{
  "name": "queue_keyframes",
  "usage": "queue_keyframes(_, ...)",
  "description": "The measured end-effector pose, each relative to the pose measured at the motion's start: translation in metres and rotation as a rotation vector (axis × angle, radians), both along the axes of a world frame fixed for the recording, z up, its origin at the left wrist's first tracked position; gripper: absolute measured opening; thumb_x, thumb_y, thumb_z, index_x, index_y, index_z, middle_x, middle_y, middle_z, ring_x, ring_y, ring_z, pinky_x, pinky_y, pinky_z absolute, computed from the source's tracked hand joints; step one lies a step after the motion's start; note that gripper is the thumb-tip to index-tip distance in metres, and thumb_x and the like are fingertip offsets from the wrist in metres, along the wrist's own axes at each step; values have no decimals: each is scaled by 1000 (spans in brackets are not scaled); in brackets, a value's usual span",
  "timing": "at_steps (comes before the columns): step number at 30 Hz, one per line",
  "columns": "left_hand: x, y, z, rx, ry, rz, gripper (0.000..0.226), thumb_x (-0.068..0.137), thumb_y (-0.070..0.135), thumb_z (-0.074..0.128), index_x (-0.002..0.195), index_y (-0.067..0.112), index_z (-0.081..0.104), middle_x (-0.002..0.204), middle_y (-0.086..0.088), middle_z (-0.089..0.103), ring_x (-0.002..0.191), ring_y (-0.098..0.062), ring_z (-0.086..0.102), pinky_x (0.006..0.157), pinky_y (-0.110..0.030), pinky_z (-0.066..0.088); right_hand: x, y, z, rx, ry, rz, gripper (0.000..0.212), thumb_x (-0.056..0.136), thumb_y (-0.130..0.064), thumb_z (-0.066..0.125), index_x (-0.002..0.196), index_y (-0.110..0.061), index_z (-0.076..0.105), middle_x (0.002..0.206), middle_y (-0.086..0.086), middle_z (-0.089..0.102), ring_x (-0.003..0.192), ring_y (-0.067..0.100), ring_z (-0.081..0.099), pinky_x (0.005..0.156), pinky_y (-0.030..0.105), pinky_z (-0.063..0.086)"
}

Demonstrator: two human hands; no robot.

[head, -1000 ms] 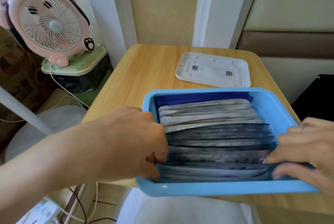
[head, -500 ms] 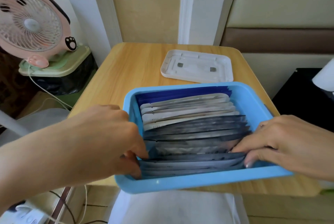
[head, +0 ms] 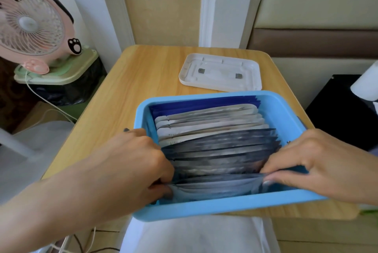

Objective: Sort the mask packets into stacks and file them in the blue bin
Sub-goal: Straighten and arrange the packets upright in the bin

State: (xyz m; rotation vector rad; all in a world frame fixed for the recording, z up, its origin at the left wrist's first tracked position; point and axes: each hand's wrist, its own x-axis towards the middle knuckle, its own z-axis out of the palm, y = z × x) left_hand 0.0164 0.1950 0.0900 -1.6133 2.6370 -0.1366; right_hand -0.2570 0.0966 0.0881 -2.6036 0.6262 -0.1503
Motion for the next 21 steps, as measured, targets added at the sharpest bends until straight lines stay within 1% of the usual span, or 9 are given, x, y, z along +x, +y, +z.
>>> queue_keyframes(3, 0, 2, 0, 29, 69, 3, 35, 70, 55, 41, 48, 31, 56, 43, 15, 40, 43, -9, 44, 50, -7, 14, -3, 1, -3, -33, -86, -3, 29, 86, -54, 50, 88, -32, 69, 75, -24, 69, 61, -6, 64, 54, 22, 52)
queue_keyframes(5, 2, 2, 1, 46, 108, -1, 35, 71, 55, 41, 50, 33, 58, 44, 15, 41, 44, -8, 44, 49, -7, 19, -4, 1, -4, -54, -119, 1, 28, 86, -48, 52, 81, -28, 72, 72, -22, 69, 61, -5, 63, 53, 21, 51)
queue_keyframes(9, -4, 4, -3, -9, 86, -10, 38, 71, 53, 39, 48, 31, 59, 41, 13, 43, 41, -9, 46, 51, -12, 20, -6, -1, -5, -78, -3, 12, 46, 91, -62, 32, 79, -35, 67, 66, -22, 65, 59, -6, 60, 51, 19, 48)
queue_keyframes(11, -6, 5, -2, -25, 58, -12, 38, 71, 52, 38, 48, 32, 61, 40, 13, 43, 40, -8, 46, 52, -13, 23, -6, -4, -5, -128, 82, 12, 47, 89, -67, 24, 82, -42, 63, 68, -28, 63, 59, -10, 58, 50, 14, 46)
queue_keyframes(12, -4, 5, 2, -10, 89, -2, 36, 69, 54, 39, 52, 34, 63, 41, 14, 44, 41, -6, 46, 50, -12, 27, -5, -5, -4, -148, 89, 7, 44, 88, -69, 25, 84, -45, 62, 71, -34, 62, 60, -14, 58, 50, 12, 46)
queue_keyframes(14, 7, 6, 17, 73, 333, 60, 33, 66, 62, 46, 67, 38, 68, 48, 17, 52, 44, -2, 49, 44, -9, 36, -4, 0, 1, -138, 38, -26, 33, 83, -71, 37, 89, -49, 61, 79, -46, 58, 61, -17, 58, 49, 11, 48)
queue_keyframes(16, 21, 2, 33, 5, 601, 157, 34, 67, 64, 53, 79, 35, 66, 61, 22, 63, 51, -2, 53, 48, -8, 39, -4, 4, 7, -106, -106, -74, 33, 78, -72, 45, 87, -46, 64, 78, -41, 61, 57, -11, 58, 49, 10, 47)
queue_keyframes(18, 32, -2, 36, -71, 670, 164, 25, 74, 55, 57, 81, 32, 63, 70, 22, 67, 59, -5, 54, 54, -8, 38, 0, 5, 12, -88, -231, -88, 32, 79, -65, 53, 81, -38, 68, 75, -26, 62, 62, -1, 57, 57, 8, 41)
queue_keyframes(21, 30, -6, 25, 83, 672, 100, 17, 81, 44, 53, 88, 33, 65, 84, 19, 67, 79, -5, 61, 69, -12, 43, 14, 8, 11, -195, -249, -58, 22, 84, -50, 57, 94, -36, 69, 90, -21, 57, 82, 7, 57, 76, 15, 40)
